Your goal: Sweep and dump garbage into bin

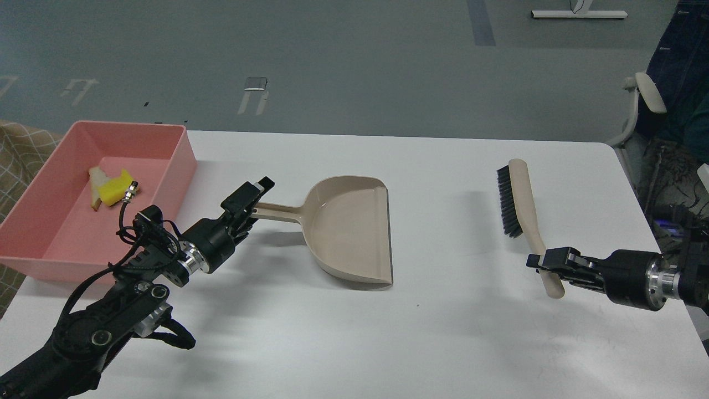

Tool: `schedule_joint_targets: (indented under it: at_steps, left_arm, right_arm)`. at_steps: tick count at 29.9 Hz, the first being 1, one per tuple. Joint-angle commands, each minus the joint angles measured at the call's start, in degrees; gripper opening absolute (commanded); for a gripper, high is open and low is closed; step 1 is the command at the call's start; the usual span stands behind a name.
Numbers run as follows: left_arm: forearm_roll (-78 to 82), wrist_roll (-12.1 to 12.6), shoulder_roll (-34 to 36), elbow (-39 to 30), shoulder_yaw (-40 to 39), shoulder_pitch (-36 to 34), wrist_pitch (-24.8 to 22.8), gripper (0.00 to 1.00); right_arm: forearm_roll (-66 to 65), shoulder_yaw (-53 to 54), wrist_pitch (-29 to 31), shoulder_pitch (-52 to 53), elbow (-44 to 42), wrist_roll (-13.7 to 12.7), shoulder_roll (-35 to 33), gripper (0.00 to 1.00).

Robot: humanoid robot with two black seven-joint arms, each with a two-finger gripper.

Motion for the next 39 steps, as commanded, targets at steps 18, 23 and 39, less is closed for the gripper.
schedule_joint_targets:
  at_steps: [18, 23, 39]
  left_arm:
    - [0.3, -1.3, 2.1, -7.6, -0.6, 9.1, -0.4, 0.98]
    - [0.3, -1.4, 2.3, -7.8, -1.2, 9.1, -0.4, 0.98]
    - [0.2, -3.8, 4.0, -9.1, -1.3, 10.6, -0.4, 0.98]
  right_arm:
    - [-0.3, -0.1, 0.0, -2.7, 1.0, -0.3, -0.6, 0.00]
    - [-0.7, -0.1, 0.0, -3.3, 0.5, -0.3, -0.6, 0.00]
    - [-2.6, 0.0, 0.0, -3.5, 0.3, -0.6, 0.4, 0.01]
